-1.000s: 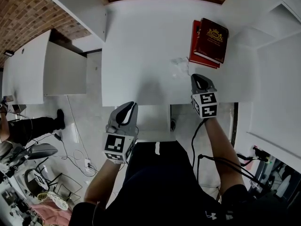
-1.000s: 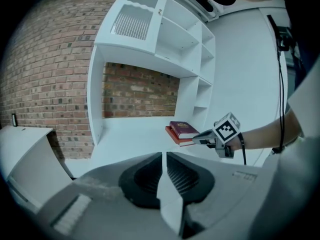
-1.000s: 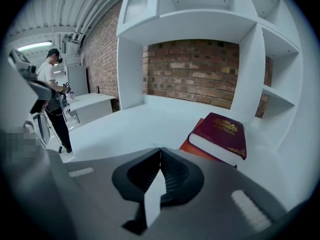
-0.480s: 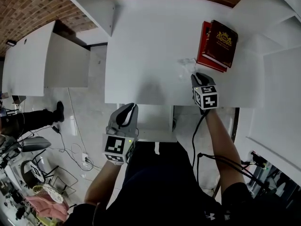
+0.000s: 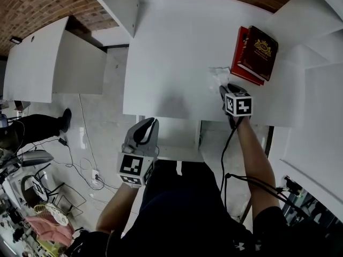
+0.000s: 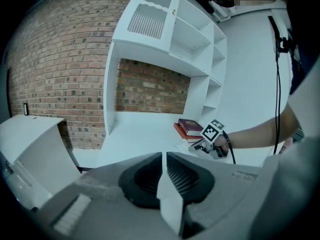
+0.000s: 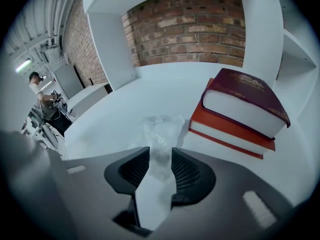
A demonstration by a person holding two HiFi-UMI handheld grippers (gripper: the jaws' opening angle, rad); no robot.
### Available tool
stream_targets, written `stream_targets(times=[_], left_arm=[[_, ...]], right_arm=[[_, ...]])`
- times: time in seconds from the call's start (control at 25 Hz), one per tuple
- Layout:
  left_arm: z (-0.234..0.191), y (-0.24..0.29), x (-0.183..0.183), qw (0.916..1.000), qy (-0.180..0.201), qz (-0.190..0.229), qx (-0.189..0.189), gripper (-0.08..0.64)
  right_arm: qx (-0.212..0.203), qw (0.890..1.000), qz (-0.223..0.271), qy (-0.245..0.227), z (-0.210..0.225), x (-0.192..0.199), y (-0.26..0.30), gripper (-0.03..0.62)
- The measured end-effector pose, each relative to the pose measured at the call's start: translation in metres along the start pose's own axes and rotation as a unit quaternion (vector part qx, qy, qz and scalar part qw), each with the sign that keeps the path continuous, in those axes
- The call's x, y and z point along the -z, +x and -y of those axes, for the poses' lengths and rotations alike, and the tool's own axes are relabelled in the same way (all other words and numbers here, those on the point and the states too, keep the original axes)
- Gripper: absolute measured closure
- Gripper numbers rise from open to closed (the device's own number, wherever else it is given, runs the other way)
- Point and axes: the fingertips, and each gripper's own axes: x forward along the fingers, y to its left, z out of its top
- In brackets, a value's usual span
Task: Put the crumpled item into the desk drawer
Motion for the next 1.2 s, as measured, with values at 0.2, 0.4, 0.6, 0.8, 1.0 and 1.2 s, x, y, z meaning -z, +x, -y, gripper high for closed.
stream_targets(times=[0.2,0.4,0.6,0.8,1.0,1.2], left_arm=[[-0.001,-0.002,0.000,1.0000,-0.006,-0.002,0.000,0.529],[0.002,-0.004,-0.004,0.9999,-0.011,-0.005,-0.001,0.529],[0.007,-0.006,0.002,0.9999,-0.014,-0.002,0.009,0.529],[0.011,-0.010,0.002,0.9999,-0.014,0.003,0.008,0.529],[0.010,-0.018,0.010,0.9997,-0.021,0.008,-0.001,0.529],[0.004,-0.036,0.033,0.9988,-0.039,-0.004,-0.028,0.529]], right_arm=[[0.011,1.000,-0.005,-0.016,-0.003,0.001,0.002,0.519],[0.012,0.999,0.005,-0.034,-0.006,0.001,-0.003,0.562],[0.007,0.999,0.016,-0.040,-0.012,0.000,-0.010,0.580],[0.005,0.998,0.033,-0.049,-0.019,-0.004,-0.024,0.581],[-0.006,0.997,0.057,-0.059,-0.036,-0.006,-0.043,0.583],[-0.037,0.993,0.074,-0.081,-0.070,-0.002,-0.057,0.583]])
